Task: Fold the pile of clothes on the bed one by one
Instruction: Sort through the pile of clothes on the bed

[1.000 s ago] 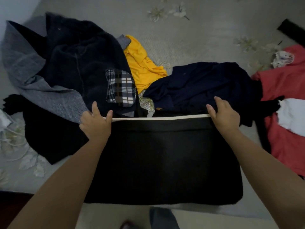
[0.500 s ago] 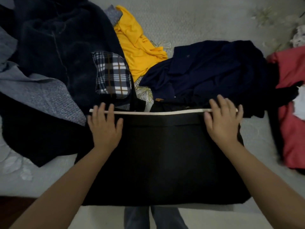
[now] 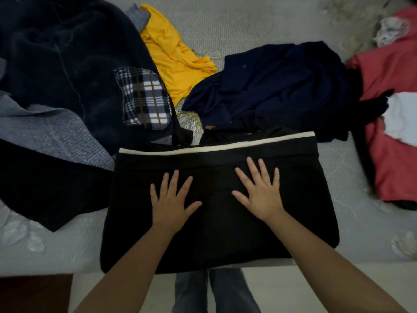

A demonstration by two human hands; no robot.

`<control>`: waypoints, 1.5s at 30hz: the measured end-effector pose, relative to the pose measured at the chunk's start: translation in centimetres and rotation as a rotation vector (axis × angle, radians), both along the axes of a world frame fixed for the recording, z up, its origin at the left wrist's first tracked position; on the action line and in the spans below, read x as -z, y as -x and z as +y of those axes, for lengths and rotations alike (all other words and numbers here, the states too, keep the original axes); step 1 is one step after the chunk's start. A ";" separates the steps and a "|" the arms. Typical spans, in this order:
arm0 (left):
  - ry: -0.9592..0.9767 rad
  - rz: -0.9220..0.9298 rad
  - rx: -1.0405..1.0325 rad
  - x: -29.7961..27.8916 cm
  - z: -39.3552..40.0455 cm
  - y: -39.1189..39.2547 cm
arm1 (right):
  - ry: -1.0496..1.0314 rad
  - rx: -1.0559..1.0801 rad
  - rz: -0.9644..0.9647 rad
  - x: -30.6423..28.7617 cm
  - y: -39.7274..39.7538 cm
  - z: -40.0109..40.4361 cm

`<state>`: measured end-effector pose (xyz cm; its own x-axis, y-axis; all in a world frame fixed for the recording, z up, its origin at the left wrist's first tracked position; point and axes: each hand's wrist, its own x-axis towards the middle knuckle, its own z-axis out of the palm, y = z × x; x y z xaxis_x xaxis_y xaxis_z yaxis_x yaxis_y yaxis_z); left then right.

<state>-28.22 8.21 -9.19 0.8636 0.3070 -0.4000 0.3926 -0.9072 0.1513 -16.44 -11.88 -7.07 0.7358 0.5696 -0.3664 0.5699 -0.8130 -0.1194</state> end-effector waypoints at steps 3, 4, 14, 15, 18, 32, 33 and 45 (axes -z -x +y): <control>-0.026 -0.203 -0.152 -2.2 2.5 2.5 | -0.189 0.138 -0.250 -2.4 -0.3 -3.1; -0.050 -0.235 -0.210 -2.8 3.7 3.6 | -0.162 0.237 -0.250 -2.9 -0.4 -4.5; 0.709 -0.115 -0.734 -3.3 7.3 6.8 | -0.371 0.733 0.560 -2.9 -2.1 -9.7; 0.737 -0.116 -0.726 -3.3 7.2 6.6 | -0.371 0.746 0.566 -2.8 -2.3 -9.6; 0.790 -0.112 -0.736 -3.3 6.7 6.5 | -0.345 0.778 0.561 -2.4 -2.1 -9.7; 0.546 -0.235 -0.587 -6.5 5.4 4.5 | -0.492 0.862 0.353 -6.3 1.6 -8.7; 0.537 -0.236 -0.559 -7.4 5.2 4.2 | -0.446 0.816 0.280 -7.5 1.8 -8.4; 0.472 -0.499 0.030 -25.9 -6.0 -9.1 | -0.522 1.032 -0.278 -27.7 4.6 -19.8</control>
<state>-19.13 2.25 16.75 0.9846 0.1708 -0.0376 0.1493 -0.7089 0.6893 -20.99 -31.70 20.59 0.9518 -0.3059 -0.0214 -0.2671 -0.7927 -0.5481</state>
